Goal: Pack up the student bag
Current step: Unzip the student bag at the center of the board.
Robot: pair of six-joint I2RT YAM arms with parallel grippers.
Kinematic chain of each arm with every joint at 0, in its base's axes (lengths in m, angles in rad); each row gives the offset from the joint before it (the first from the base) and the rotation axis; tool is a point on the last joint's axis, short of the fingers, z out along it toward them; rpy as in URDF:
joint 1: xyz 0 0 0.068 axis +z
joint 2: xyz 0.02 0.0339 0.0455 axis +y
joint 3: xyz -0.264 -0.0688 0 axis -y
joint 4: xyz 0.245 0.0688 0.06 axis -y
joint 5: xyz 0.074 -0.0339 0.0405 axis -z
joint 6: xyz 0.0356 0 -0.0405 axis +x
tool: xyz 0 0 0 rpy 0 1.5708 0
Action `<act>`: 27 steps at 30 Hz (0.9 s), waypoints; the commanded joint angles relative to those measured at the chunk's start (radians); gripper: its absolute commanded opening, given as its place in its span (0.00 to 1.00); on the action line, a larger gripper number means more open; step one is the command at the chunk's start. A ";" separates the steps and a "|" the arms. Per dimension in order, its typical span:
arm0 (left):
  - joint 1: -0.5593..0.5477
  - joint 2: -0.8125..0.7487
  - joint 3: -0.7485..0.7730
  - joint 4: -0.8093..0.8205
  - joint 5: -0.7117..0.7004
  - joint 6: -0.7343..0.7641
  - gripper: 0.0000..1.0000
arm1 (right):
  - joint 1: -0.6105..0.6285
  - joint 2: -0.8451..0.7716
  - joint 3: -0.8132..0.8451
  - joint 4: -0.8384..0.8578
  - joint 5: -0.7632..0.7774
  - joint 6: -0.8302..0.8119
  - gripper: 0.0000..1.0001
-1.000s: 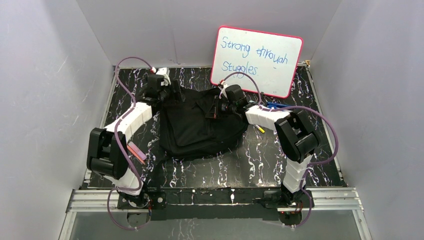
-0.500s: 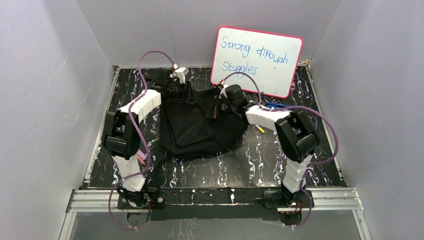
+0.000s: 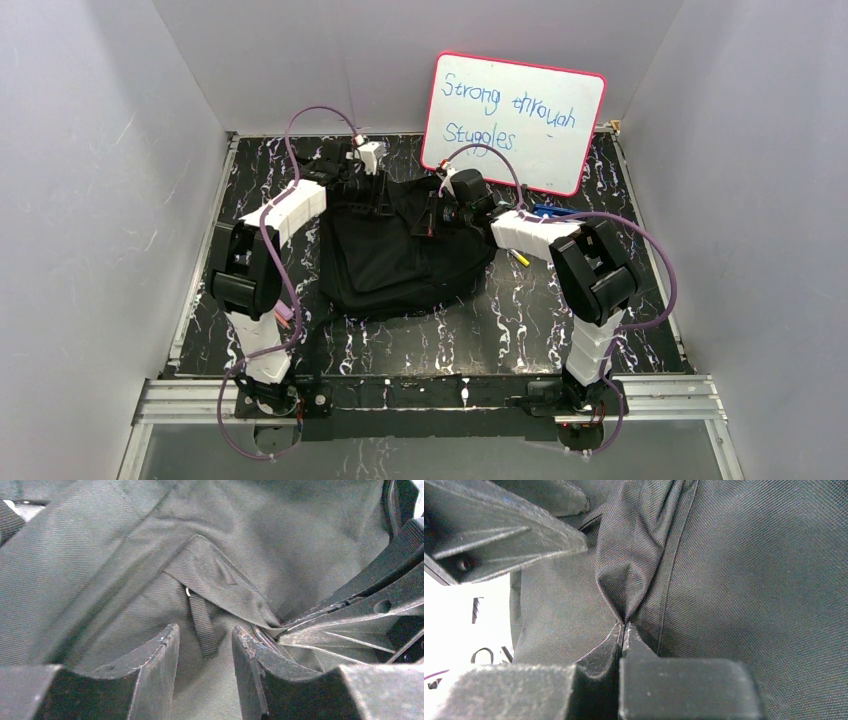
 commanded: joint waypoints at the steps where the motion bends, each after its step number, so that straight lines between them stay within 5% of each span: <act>1: -0.042 -0.009 0.041 -0.050 -0.003 0.037 0.40 | -0.004 -0.053 0.009 -0.008 -0.011 -0.001 0.03; 13: -0.056 -0.004 0.051 -0.082 -0.093 0.052 0.00 | -0.005 -0.054 0.006 -0.010 -0.003 0.000 0.04; 22: -0.056 -0.061 0.041 -0.077 -0.212 0.054 0.00 | -0.005 -0.081 0.011 -0.017 0.021 -0.007 0.11; 27: -0.056 -0.104 0.021 -0.058 -0.183 0.051 0.00 | -0.005 -0.092 0.024 -0.019 0.032 -0.010 0.41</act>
